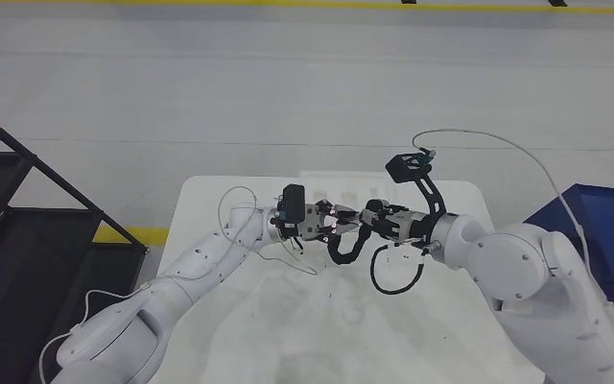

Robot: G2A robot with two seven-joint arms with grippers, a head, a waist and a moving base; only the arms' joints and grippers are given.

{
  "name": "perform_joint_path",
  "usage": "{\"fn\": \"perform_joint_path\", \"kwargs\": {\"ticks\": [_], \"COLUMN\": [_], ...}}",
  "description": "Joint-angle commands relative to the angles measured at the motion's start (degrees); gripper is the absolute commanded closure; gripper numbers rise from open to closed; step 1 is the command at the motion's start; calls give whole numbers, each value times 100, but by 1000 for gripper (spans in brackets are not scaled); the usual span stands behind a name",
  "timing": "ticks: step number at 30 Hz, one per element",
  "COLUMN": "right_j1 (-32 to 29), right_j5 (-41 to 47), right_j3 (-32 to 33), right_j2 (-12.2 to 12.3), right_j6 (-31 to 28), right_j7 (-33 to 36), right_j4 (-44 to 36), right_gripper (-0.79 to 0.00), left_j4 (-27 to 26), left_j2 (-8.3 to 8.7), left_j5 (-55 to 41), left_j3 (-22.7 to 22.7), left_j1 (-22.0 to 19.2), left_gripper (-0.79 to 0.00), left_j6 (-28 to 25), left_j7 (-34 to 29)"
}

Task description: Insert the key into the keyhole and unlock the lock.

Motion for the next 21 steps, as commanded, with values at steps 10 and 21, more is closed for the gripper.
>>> {"fn": "perform_joint_path", "kwargs": {"ticks": [10,21], "right_j1": [209,239], "right_j5": [-161,-180], "right_j3": [-217,-244], "right_j2": [-22,-44], "right_j6": [-22,-63], "right_j7": [223,53], "right_j4": [93,220], "right_gripper": [0,-80], "left_j4": [-1,60], "left_j2": [-17,-43], "left_j5": [45,-231], "left_j3": [56,109], "left_j1": [-13,2], "left_gripper": [0,0], "left_j6": [-21,-160], "left_j7": [-21,-160]}}
